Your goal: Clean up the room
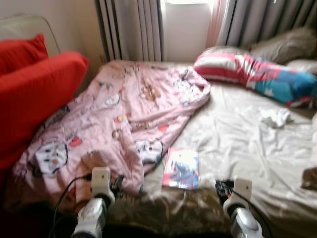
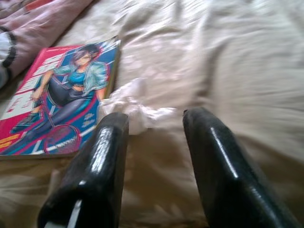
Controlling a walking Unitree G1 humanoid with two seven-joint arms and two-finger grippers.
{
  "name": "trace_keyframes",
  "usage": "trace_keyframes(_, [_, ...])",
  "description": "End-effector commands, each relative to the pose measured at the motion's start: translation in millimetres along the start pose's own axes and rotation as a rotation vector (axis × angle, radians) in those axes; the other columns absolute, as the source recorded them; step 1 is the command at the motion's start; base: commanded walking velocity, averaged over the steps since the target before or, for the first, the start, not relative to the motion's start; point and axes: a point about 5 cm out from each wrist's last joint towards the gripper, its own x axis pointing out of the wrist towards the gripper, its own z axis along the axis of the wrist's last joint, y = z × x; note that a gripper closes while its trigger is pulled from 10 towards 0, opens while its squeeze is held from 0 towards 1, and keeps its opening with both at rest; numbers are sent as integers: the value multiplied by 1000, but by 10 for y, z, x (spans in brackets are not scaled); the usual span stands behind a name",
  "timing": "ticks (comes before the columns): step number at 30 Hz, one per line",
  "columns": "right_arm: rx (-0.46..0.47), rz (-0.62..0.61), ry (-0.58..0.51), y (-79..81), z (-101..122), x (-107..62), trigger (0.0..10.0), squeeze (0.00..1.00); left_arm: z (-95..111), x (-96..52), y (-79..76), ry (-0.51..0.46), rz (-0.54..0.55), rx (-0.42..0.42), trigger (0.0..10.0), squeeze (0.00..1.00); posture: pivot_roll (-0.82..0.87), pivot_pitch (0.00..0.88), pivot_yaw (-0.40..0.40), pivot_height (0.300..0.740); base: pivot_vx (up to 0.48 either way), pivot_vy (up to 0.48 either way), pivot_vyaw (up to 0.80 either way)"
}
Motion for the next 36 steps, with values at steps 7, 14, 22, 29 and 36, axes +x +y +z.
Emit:
trace_keyframes(7, [-39,72,-37,72,43,6,10000,0,38,33,-106,-22,-27,-1,10000,0,-70,0,18,585,356,0,571])
trace_keyframes(14, [-18,82,-41,111,51,14,10000,0,102,60,-157,-57,-42,-9,10000,0,-66,0,15,585,92,0,114])
trace_keyframes(22, [18,30,-110,75,180,42,10000,1000,93,57,-150,-52,-36,-10,10000,0,-63,0,13,585,0,0,0])
trace_keyframes(29, [36,-49,-182,14,333,69,10000,1000,65,46,-132,-38,-30,-11,10000,0,-60,9,14,585,0,0,0])
trace_keyframes(36, [66,-27,-149,106,362,114,10000,0,58,41,-121,-33,-32,-9,10000,0,-60,16,16,585,0,0,0])
